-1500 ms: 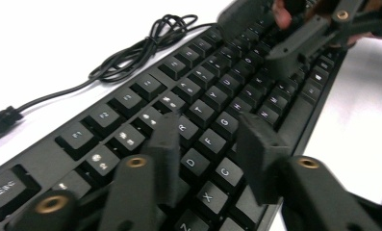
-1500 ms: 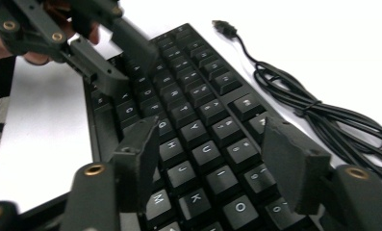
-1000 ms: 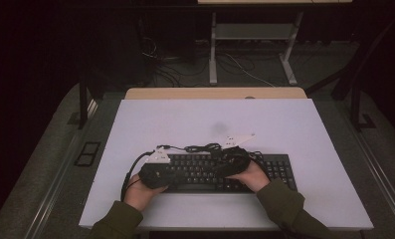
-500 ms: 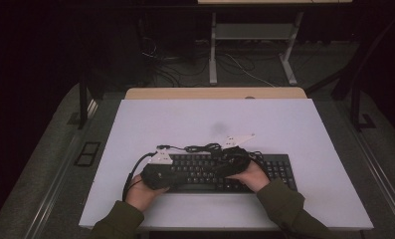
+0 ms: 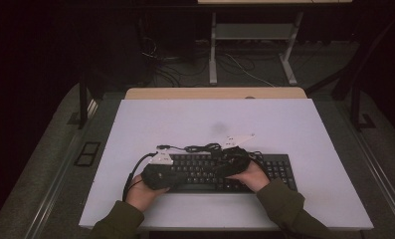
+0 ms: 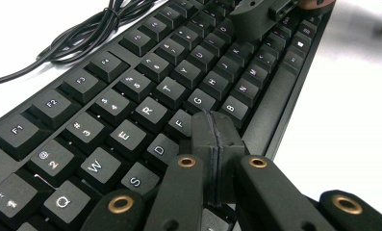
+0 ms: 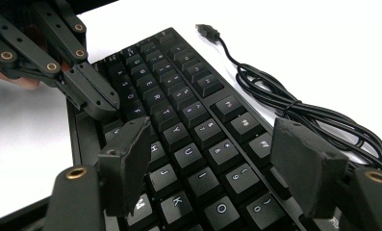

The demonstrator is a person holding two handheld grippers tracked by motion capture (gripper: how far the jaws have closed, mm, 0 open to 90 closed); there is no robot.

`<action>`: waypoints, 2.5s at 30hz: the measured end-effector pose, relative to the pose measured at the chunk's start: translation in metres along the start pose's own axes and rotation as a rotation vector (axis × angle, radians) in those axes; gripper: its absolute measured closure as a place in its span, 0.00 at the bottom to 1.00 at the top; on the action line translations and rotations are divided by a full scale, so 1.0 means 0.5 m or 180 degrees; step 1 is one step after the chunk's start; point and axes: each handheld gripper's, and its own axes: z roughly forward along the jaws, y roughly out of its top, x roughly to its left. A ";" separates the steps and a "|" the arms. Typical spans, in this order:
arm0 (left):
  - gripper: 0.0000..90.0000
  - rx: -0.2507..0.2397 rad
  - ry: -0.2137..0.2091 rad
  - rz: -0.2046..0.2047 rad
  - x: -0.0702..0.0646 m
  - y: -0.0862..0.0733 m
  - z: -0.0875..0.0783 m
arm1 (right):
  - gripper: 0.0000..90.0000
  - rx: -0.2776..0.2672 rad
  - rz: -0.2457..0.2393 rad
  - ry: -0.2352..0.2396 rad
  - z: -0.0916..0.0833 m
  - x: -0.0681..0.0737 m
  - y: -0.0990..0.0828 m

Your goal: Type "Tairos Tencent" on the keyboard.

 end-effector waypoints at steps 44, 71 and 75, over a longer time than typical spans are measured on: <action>0.99 -0.0178 0.0267 -0.0019 0.032 0.017 -0.012 | 0.34 0.0001 0.0008 -0.0011 0.001 0.001 0.000; 0.99 -0.0118 0.0315 -0.0089 0.052 0.014 0.001 | 0.34 0.0015 0.0012 -0.0007 0.001 -0.001 -0.001; 0.99 -0.0069 0.0310 -0.0061 0.054 0.013 0.003 | 0.34 0.0016 0.0009 -0.0008 0.001 -0.001 -0.001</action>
